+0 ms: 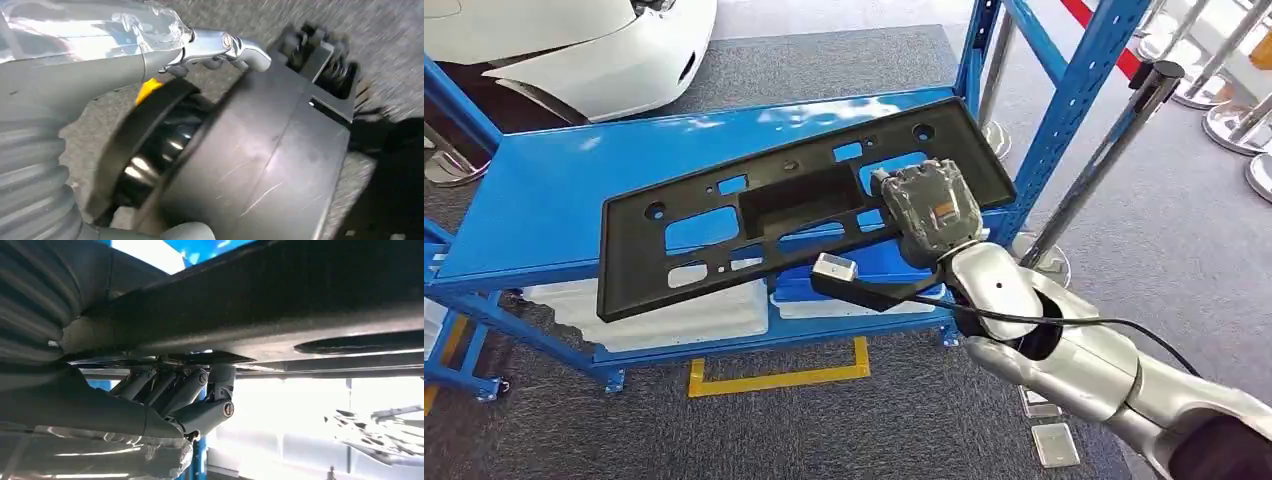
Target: Take the parts from the cabinet and place them on the table.
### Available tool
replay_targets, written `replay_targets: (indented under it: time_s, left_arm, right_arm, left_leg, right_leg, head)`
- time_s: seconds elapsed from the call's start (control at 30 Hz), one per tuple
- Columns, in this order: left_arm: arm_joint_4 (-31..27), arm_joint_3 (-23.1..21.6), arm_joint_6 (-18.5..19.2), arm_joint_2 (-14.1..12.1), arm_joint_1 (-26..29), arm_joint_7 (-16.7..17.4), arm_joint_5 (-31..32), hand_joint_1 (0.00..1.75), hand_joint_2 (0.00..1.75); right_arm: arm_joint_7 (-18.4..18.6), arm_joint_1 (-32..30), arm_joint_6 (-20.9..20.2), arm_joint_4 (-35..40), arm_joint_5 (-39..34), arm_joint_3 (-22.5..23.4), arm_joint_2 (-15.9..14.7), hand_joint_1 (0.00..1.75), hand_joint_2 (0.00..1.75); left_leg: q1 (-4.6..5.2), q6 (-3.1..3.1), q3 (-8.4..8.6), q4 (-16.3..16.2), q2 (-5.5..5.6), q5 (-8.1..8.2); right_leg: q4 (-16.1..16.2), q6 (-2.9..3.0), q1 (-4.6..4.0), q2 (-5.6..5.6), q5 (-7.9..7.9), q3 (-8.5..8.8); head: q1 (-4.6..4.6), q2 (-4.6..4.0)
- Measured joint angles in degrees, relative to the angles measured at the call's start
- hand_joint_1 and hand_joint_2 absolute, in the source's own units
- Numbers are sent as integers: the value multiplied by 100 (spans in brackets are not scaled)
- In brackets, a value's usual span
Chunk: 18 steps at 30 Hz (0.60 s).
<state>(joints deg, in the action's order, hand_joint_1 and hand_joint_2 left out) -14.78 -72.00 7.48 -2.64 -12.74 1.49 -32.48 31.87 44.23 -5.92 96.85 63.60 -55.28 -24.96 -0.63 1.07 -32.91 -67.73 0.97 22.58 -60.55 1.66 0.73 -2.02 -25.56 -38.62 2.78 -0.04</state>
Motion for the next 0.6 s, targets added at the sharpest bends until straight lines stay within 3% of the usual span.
replay_targets:
  time_s: [0.03,0.07,0.1,0.17,0.2,0.23,0.27,0.3,0.33,0.37,0.4,0.43,0.5,0.53,0.6]
  left_arm:
    - [0,0,2,-7,9,2,13,0,175]
    - [0,2,7,-7,16,2,26,0,175]
    - [0,4,17,-7,28,2,41,0,175]
    - [-2,9,17,-7,38,2,59,0,175]
    - [-2,13,17,7,47,2,63,0,175]
    - [-2,18,13,7,47,2,70,0,175]
    - [-2,20,4,7,46,4,74,0,175]
    - [-2,24,-7,7,50,11,74,0,175]
    - [-2,24,-7,7,53,22,76,0,175]
    - [-2,26,-7,7,58,26,81,0,175]
    - [-2,28,-7,7,63,28,87,0,175]
    - [-2,33,-4,7,62,28,98,0,175]
    - [-4,41,2,7,54,28,111,0,175]
    - [-2,42,2,7,52,28,111,0,175]
    - [-2,46,11,7,55,28,114,0,175]
  right_arm:
    - [9,5,-5,0,-2,18,-2,175,175]
    - [20,21,-9,5,-9,24,-2,175,175]
    - [31,33,-11,11,-9,24,-4,175,175]
    - [42,36,-13,13,-15,26,-11,175,175]
    - [50,29,-18,13,-26,24,-46,175,175]
    - [55,39,-20,13,-29,24,-48,175,175]
    - [64,39,-24,13,-35,27,-50,175,175]
    - [72,33,-24,13,-42,24,-55,175,175]
    - [77,32,-26,13,-46,24,-55,175,175]
    - [79,32,-29,13,-46,24,-57,175,175]
    - [94,29,-37,13,-53,20,-59,175,175]
    - [105,30,-44,13,-59,20,-61,175,175]
    - [116,37,-50,13,-64,20,-68,175,175]
    - [123,40,-50,13,-64,22,-68,175,175]
    - [127,45,-53,18,-66,24,-68,175,175]
  left_leg:
    - [23,-73,333,495,159,204]
    - [14,-70,504,894,169,292]
    - [51,-48,469,868,137,257]
    - [92,-104,434,956,68,145]
    - [16,-138,428,1048,3,45]
    - [38,-172,376,1064,-32,-16]
    - [43,-218,316,1061,-75,-59]
    - [57,-220,258,1052,-112,-96]
    - [66,-224,202,1041,-157,-130]
    - [72,-223,144,1019,-197,-159]
    - [76,-215,90,991,-245,-172]
    - [76,-208,50,953,-293,-180]
    - [78,-187,5,868,-380,-164]
    - [94,-163,-23,843,-423,-151]
    - [119,-118,-41,794,-472,-163]
  right_leg:
    - [2,-29,-7,-20,40,-43]
    - [3,-62,-11,-47,87,-57]
    - [54,-111,16,-64,162,-53]
    - [137,-200,47,-126,292,-69]
    - [115,-213,44,-110,264,-107]
    - [-48,-225,28,3,54,-188]
    - [-420,-223,33,85,-239,-333]
    - [-910,-233,35,130,-513,-506]
    - [-1331,-244,34,141,-706,-639]
    - [-1600,-252,32,143,-794,-699]
    - [-1590,-260,32,148,-756,-623]
    - [-1300,-260,31,161,-610,-386]
    - [-215,-226,17,319,-235,338]
    - [62,-156,-39,539,-374,478]
    - [73,-97,-56,408,-285,428]
  head:
    - [-7,0]
    - [-28,0]
    - [-57,0]
    - [-24,2]
    - [-26,2]
    - [-63,0]
    - [-112,2]
    - [-164,0]
    - [-197,0]
    - [-225,0]
    - [-253,2]
    - [-280,0]
    - [-338,2]
    - [-361,2]
    - [-332,0]
